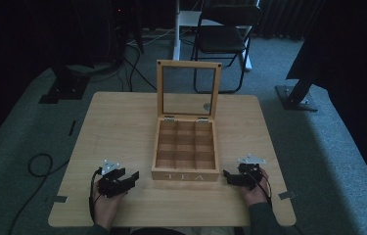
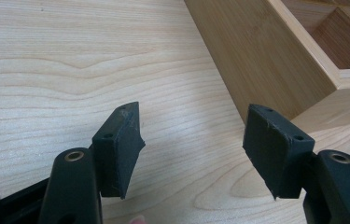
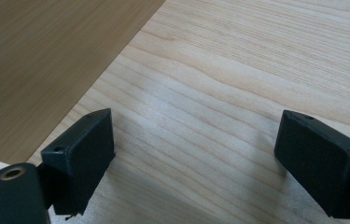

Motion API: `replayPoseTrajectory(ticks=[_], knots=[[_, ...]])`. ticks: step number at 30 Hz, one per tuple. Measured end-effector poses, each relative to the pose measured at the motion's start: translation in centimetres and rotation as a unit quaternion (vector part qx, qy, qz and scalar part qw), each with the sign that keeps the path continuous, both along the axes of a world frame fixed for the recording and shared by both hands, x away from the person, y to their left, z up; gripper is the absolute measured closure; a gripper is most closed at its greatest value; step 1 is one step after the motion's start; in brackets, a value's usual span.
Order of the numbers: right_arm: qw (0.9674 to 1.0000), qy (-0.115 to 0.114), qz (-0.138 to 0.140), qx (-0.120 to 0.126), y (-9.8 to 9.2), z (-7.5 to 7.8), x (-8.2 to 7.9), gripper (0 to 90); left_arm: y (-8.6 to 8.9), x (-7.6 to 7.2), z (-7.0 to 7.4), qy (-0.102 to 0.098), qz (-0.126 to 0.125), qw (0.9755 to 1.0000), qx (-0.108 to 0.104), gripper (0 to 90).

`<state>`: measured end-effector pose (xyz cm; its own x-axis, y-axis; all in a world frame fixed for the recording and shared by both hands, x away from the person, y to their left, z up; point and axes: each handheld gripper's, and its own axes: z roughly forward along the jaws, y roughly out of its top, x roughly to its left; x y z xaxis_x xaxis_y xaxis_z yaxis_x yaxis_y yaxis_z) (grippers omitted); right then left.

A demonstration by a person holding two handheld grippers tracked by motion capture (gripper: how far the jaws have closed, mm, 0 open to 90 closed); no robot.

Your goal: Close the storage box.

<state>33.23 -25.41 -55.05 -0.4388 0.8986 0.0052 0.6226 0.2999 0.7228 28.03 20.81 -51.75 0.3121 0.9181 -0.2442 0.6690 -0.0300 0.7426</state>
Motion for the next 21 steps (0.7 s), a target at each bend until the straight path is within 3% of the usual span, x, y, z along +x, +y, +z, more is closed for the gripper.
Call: replayPoseTrajectory(ticks=[5, 11, 21], knots=[[1.0, 0.0, 0.0, 0.0, 0.0, 0.0, 0.0, 11.6, 0.1, 0.1, 0.3, 0.003, -0.005, 1.0, -0.004, 38.6], [1.0, 0.001, 0.001, 0.0, 0.0, 0.0, -0.1, 11.6, 0.5, 1.4, 2.7, -0.015, -0.032, 0.9994, -0.003, 40.3], [1.0, 0.0, 0.003, -0.001, 0.1, 0.0, -0.1, 11.7, 2.0, 3.1, 5.2, -0.028, -0.023, 0.999, -0.025, 40.6]])
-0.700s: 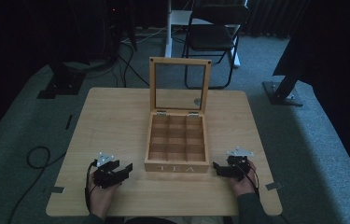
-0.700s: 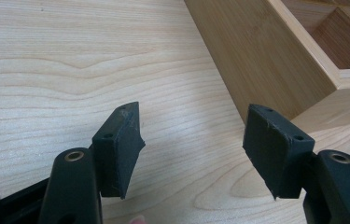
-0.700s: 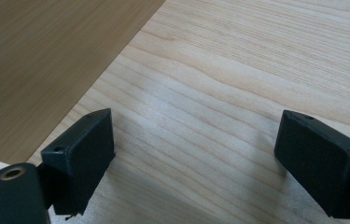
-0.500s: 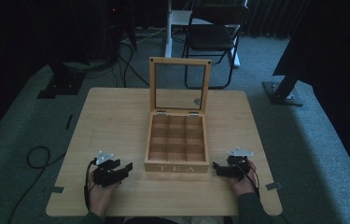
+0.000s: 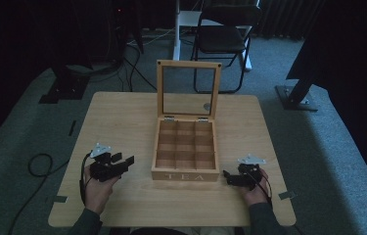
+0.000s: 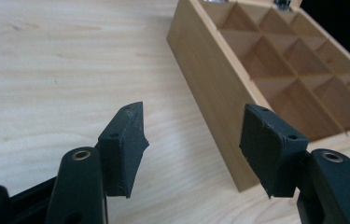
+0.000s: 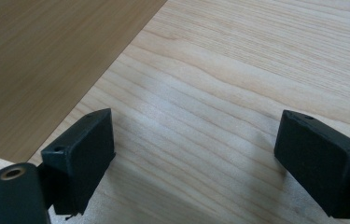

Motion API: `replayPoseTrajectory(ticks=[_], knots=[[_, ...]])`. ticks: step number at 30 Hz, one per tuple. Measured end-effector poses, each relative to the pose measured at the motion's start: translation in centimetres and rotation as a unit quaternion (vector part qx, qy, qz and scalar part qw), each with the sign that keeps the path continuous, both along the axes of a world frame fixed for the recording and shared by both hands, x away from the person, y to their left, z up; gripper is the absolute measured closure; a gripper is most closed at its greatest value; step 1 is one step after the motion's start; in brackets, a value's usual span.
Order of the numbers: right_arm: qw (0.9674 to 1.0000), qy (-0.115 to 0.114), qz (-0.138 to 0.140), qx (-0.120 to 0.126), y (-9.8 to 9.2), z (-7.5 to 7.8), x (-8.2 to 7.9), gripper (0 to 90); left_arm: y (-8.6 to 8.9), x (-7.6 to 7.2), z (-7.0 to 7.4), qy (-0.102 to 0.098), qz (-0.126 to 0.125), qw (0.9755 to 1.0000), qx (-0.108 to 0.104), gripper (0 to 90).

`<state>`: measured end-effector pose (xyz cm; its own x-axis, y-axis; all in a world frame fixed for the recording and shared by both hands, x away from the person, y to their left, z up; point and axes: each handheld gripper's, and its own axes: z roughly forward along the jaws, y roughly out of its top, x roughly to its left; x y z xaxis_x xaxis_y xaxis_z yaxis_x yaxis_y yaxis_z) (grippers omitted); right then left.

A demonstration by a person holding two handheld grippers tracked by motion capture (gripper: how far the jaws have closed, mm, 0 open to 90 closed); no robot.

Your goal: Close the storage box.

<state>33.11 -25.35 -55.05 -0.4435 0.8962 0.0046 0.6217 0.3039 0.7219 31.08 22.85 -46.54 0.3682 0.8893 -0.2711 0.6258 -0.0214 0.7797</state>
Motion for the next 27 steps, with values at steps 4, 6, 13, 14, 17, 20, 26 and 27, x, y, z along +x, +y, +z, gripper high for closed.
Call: replayPoseTrajectory(ticks=[4, 6, 13, 14, 17, 20, 26, 27], knots=[[1.0, 0.0, 0.001, 0.0, 0.0, 0.0, 0.0, 11.7, 0.3, 0.8, 1.2, -0.013, 0.001, 0.9999, 0.003, 40.5], [1.0, 0.0, 0.001, 0.0, 0.0, 0.0, 0.0, 11.7, 0.3, 1.2, 1.8, -0.018, -0.001, 0.9998, 0.008, 40.4], [1.0, 0.0, 0.003, 0.0, 0.0, 0.0, -0.1, 11.7, -0.3, 2.6, 3.4, -0.03, -0.01, 0.9994, 0.011, 38.8], [1.0, 0.0, 0.004, 0.0, 0.0, 0.0, -0.1, 11.6, -0.4, 2.7, 3.5, -0.032, -0.011, 0.9993, 0.013, 38.6], [1.0, 0.0, 0.005, 0.0, 0.1, 0.0, -0.1, 11.7, -0.7, 3.2, 3.9, -0.032, -0.014, 0.9992, 0.017, 36.8], [1.0, 0.0, 0.007, 0.0, 0.1, 0.0, -0.1, 11.7, -0.9, 3.7, 4.2, -0.032, -0.016, 0.9991, 0.024, 35.5], [1.0, -0.001, 0.008, 0.0, 0.1, 0.0, -0.1, 11.6, -1.1, 4.2, 4.5, -0.038, -0.019, 0.9988, 0.024, 33.7], [1.0, 0.0, 0.008, 0.0, 0.1, 0.0, -0.1, 11.7, -1.3, 4.4, 4.8, -0.043, -0.023, 0.9984, 0.027, 32.6]])
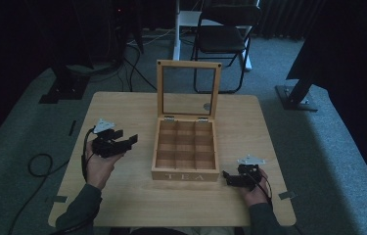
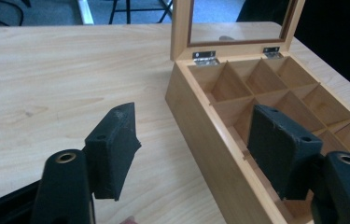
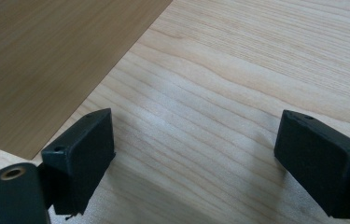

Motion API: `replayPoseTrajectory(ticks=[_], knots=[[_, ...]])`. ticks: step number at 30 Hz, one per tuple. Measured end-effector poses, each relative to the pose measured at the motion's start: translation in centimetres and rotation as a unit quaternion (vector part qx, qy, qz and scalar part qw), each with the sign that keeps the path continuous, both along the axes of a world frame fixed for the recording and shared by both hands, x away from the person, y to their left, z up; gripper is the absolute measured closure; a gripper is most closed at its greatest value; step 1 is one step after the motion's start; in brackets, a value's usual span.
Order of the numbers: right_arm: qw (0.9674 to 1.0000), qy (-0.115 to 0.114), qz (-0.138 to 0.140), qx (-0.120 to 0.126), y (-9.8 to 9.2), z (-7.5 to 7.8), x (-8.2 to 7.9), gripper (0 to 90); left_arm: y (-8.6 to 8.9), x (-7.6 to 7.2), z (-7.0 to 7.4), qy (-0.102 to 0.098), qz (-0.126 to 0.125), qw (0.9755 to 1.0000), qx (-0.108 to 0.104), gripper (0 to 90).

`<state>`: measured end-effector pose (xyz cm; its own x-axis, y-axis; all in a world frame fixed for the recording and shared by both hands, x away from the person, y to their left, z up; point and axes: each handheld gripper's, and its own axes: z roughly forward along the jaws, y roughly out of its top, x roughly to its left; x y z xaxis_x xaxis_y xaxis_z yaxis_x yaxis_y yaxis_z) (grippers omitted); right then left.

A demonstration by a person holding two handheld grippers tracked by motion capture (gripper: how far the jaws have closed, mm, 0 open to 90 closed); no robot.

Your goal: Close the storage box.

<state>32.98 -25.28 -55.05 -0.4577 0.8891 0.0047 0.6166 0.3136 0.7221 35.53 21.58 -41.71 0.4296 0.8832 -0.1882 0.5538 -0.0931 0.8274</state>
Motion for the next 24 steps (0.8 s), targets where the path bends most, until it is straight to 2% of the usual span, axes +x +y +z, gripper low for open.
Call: replayPoseTrajectory(ticks=[8, 16, 24], knots=[[1.0, -0.001, 0.001, -0.001, 0.0, 0.0, 0.0, 11.6, -0.2, 0.7, 0.4, -0.004, -0.007, 0.9999, -0.01, 32.2], [1.0, -0.001, 0.001, -0.001, 0.0, 0.0, 0.0, 11.7, -0.4, 1.5, 1.0, -0.019, -0.007, 0.9997, -0.017, 34.3], [1.0, 0.0, 0.0, -0.001, 0.0, 0.0, 0.0, 11.6, -1.2, 2.7, 1.6, -0.036, -0.009, 0.9993, -0.002, 34.3]])
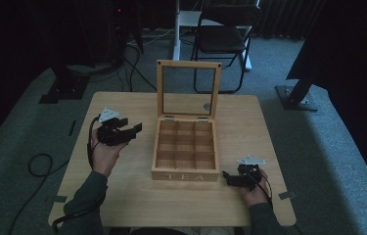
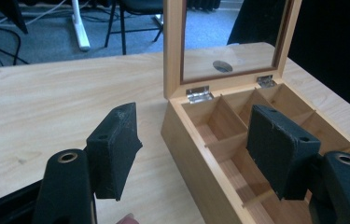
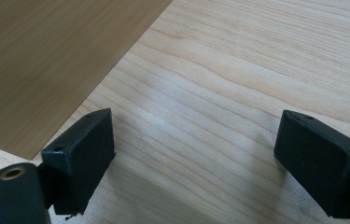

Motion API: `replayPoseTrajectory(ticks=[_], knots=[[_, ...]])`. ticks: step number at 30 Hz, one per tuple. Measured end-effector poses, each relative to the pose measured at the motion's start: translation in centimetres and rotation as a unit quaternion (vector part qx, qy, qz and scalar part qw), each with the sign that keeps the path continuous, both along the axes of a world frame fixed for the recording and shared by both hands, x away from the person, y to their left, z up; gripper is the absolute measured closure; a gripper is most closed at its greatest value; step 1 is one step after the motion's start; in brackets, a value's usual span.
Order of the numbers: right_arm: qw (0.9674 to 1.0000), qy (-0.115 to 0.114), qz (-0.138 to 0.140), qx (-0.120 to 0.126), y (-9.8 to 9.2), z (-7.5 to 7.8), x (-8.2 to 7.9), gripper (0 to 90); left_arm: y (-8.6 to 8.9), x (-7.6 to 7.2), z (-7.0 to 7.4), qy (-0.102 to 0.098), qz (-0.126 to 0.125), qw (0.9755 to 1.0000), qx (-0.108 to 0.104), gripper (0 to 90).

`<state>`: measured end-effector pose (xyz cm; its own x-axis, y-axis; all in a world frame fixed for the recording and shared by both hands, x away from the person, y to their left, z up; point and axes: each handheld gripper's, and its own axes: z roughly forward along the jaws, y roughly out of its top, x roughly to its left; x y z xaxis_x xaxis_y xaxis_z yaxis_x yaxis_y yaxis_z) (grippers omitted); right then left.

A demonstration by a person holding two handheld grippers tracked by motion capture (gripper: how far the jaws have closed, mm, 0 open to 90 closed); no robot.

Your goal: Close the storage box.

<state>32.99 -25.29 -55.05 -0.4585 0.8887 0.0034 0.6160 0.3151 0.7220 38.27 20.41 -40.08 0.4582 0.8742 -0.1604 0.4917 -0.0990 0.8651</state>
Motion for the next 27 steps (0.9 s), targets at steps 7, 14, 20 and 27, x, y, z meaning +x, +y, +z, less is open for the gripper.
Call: replayPoseTrajectory(ticks=[7, 14, 20, 27], knots=[[1.0, 0.0, 0.0, 0.0, 0.0, 0.0, 0.0, 11.7, -0.7, 1.1, 0.5, -0.009, -0.007, 0.9999, 0.009, 34.1], [1.0, 0.0, 0.0, 0.0, 0.0, 0.0, 0.0, 11.6, -1.5, 2.2, 0.8, -0.012, -0.008, 0.9997, 0.02, 34.2], [1.0, 0.0, 0.0, 0.0, 0.0, 0.0, 0.0, 11.7, -1.8, 3.1, 0.8, -0.015, -0.011, 0.9995, 0.026, 34.2], [1.0, 0.0, 0.0, 0.0, 0.0, 0.0, 0.0, 11.6, -2.3, 4.3, 1.0, -0.024, -0.025, 0.9992, 0.022, 33.2]])
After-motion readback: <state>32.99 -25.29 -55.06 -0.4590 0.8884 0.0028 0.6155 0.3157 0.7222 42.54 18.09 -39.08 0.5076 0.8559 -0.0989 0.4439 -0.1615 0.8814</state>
